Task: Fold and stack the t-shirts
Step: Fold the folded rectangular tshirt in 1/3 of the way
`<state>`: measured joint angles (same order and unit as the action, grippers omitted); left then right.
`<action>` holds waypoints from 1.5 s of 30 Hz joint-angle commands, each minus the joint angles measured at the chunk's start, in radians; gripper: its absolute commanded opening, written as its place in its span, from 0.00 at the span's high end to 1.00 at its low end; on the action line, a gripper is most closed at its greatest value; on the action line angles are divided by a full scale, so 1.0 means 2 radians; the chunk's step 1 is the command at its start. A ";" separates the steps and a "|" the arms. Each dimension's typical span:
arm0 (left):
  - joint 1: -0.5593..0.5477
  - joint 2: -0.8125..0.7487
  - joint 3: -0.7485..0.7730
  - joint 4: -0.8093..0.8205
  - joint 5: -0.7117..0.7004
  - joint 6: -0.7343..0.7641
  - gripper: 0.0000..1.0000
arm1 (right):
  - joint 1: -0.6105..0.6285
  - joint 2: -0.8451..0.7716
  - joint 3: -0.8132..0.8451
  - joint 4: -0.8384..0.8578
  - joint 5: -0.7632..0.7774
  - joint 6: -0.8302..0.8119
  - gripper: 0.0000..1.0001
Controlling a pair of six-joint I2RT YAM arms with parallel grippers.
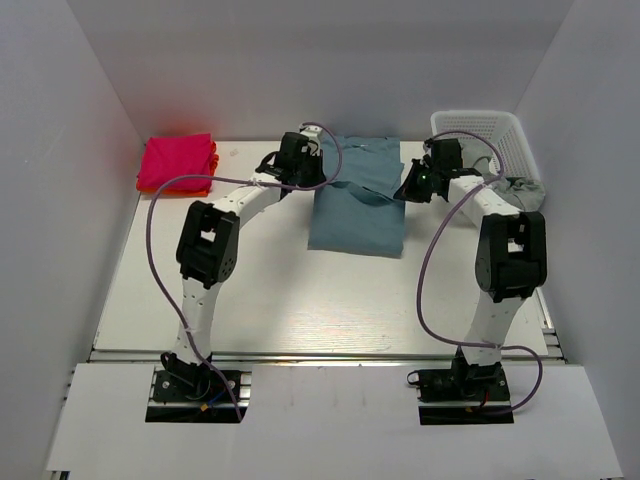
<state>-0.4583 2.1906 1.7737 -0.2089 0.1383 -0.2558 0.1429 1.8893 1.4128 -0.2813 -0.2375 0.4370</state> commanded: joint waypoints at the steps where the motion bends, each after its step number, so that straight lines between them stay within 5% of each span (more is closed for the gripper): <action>1: 0.014 0.009 0.037 0.022 0.030 0.014 1.00 | -0.009 0.024 0.038 0.014 -0.023 -0.012 1.00; 7: 0.024 0.056 0.079 0.008 0.059 0.021 0.99 | -0.018 0.055 0.056 0.023 -0.032 0.003 1.00; 9: 0.029 0.056 0.079 0.008 0.051 0.016 0.91 | -0.020 0.076 0.077 0.023 -0.051 -0.003 0.96; 10: 0.029 0.056 0.079 0.013 0.051 0.016 0.79 | -0.022 0.079 0.084 0.021 -0.053 -0.008 0.92; 11: 0.035 0.056 0.079 0.013 0.051 0.016 0.40 | -0.022 0.090 0.097 0.022 -0.056 -0.009 0.77; 14: 0.040 0.060 0.086 0.013 0.057 0.016 0.00 | -0.021 0.093 0.112 0.022 -0.044 -0.020 0.20; 15: 0.040 0.061 0.098 0.018 0.063 0.016 0.00 | -0.022 0.086 0.117 0.022 -0.039 -0.028 0.10; 20: 0.045 0.035 0.089 0.005 0.087 0.016 0.00 | -0.019 0.041 0.078 0.039 -0.034 -0.040 0.10; 24: 0.045 -0.013 0.006 0.005 0.113 0.016 0.00 | -0.017 -0.031 -0.008 0.062 -0.037 -0.040 0.10; 31: 0.027 -0.018 -0.015 0.064 0.255 0.026 0.00 | -0.014 -0.092 -0.125 0.115 -0.087 -0.048 0.10; 45: 0.047 0.166 0.119 0.045 0.289 0.010 0.00 | -0.011 0.068 -0.038 0.161 -0.143 -0.055 0.10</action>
<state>-0.3756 2.4882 1.9770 -0.0799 0.6827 -0.2371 0.1226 1.9743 1.2873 -0.0120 -0.4866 0.3328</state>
